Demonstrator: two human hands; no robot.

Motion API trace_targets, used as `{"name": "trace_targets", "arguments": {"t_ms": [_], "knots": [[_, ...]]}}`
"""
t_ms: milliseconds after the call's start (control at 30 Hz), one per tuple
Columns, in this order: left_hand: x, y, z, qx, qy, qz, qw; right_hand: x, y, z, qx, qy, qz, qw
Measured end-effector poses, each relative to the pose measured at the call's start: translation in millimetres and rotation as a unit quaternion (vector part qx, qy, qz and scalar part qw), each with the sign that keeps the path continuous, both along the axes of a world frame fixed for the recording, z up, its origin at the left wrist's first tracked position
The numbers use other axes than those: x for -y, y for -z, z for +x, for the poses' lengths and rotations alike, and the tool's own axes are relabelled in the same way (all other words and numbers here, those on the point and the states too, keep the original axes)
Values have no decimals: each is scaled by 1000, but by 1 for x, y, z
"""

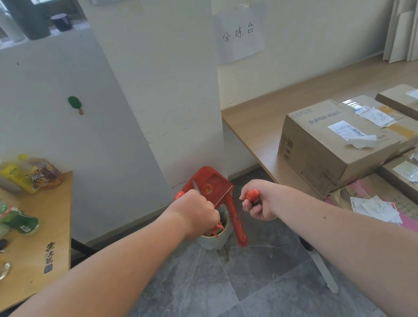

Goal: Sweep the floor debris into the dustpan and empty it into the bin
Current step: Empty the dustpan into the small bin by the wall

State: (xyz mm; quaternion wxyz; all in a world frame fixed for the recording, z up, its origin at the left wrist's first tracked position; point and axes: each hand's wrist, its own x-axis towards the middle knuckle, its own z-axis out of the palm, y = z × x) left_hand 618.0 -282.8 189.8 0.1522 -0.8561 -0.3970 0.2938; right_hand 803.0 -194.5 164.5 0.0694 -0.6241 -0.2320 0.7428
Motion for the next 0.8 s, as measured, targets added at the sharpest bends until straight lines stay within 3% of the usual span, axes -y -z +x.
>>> {"name": "trace_targets", "arguments": {"t_ms": [333,667,800], "knots": [[-6,-10,-3,-15,2,10,1000,-12,6,0,-55,20,-4,998],[-28,-12,-15,28,-96,26,995,-20,8,0,-52,22,-20,998],[-40,-28,-26,83,-203,39,975,-27,7,0,-53,6,-20,998]]}}
